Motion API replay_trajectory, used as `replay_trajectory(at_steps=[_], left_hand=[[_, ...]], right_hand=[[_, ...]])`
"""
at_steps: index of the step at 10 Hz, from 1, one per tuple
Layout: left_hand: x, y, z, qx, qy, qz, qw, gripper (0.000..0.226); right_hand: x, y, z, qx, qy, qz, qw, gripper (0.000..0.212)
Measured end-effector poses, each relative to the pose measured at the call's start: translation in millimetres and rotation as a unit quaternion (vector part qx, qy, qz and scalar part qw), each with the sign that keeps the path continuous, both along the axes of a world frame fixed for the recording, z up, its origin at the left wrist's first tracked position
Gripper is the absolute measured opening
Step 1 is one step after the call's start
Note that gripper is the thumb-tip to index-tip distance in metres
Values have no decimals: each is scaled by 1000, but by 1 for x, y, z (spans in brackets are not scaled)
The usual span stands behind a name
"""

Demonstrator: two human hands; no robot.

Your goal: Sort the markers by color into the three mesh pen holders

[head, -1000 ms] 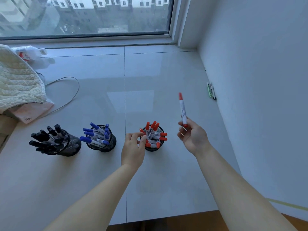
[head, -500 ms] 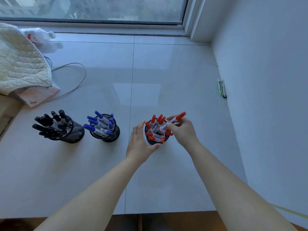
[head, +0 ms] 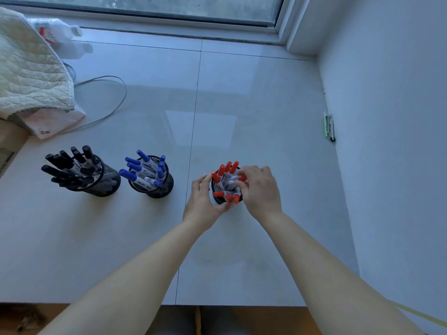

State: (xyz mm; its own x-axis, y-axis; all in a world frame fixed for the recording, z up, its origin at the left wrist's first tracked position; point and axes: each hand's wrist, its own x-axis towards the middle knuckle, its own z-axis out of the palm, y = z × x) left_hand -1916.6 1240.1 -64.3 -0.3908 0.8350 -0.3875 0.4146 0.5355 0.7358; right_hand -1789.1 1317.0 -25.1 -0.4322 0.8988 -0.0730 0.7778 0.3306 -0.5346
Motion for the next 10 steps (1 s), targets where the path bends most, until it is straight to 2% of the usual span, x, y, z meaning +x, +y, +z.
replay_trajectory(at_steps=[1,2,3,4,5,8,9,10], left_hand=[[0,0,3,9,-21,4,1000,88],[-1,0,6,11,-40,7,999,86],[-2,-1,7,13,-79,23,997,80],[-4,-2,6,11,-96,26,995,76],[-10,0,6,4,-90,26,996,74],[-25,8,6,-4,-73,38,997,50],[-26,9,9,-6,-81,55,995,46],[-20,-14,7,-19,-85,115,990,43]], right_hand=[[0,-3,-6,-83,23,-7,996,35],[2,-5,-6,-130,96,-33,986,47],[3,-2,-4,-203,137,-97,965,49],[2,2,-9,-255,151,-123,947,16],[-1,4,-12,-272,166,-115,941,11],[-15,12,-15,-331,224,-141,906,27],[-14,11,-13,-341,222,-166,898,38],[0,-3,-20,-323,198,-227,897,40]])
